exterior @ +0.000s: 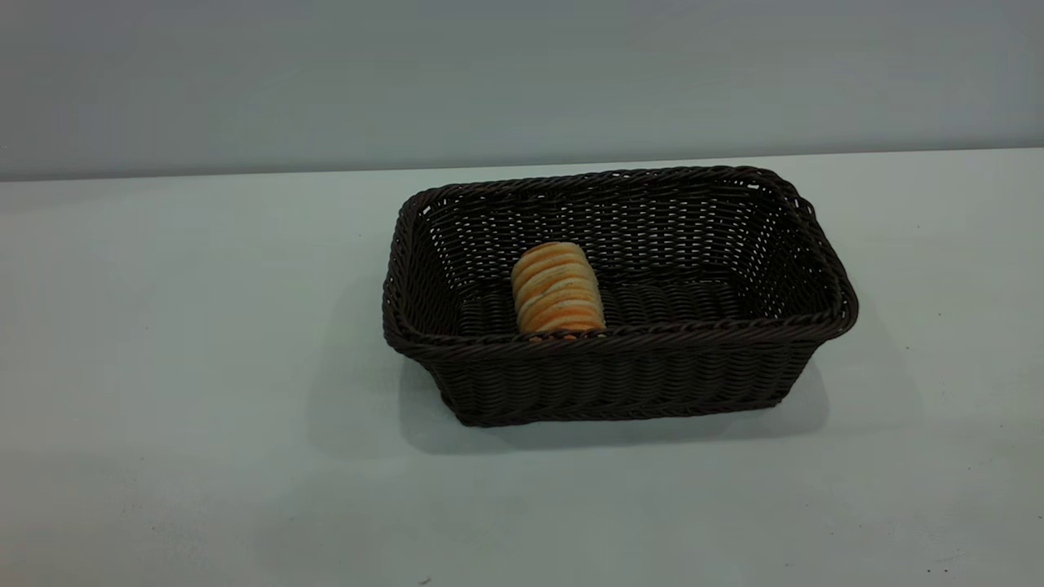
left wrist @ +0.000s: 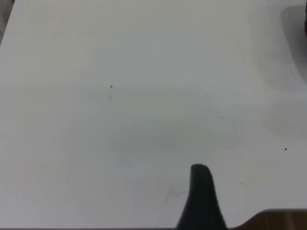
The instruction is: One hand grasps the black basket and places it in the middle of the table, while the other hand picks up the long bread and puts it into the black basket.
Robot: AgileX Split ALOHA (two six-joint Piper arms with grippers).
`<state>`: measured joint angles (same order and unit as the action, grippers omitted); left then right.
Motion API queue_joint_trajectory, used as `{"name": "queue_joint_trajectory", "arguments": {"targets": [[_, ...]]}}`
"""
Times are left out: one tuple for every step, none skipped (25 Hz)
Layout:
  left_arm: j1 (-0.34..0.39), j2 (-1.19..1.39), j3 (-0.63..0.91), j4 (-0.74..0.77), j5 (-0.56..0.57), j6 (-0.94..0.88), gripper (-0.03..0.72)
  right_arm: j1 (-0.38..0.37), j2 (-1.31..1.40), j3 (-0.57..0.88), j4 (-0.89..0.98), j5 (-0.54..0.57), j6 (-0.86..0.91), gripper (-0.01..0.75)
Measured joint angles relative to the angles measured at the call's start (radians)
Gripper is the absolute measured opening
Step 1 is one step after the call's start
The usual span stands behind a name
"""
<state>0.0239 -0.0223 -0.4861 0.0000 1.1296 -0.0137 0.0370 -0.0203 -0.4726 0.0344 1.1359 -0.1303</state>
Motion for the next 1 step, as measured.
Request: {"name": "queue_joint_trajectory", "arguments": {"targets": [[0.0, 0.0, 0.0, 0.0, 0.0, 0.0, 0.591, 0.0, 0.0, 0.0, 0.0, 0.0, 0.0, 0.496]]}}
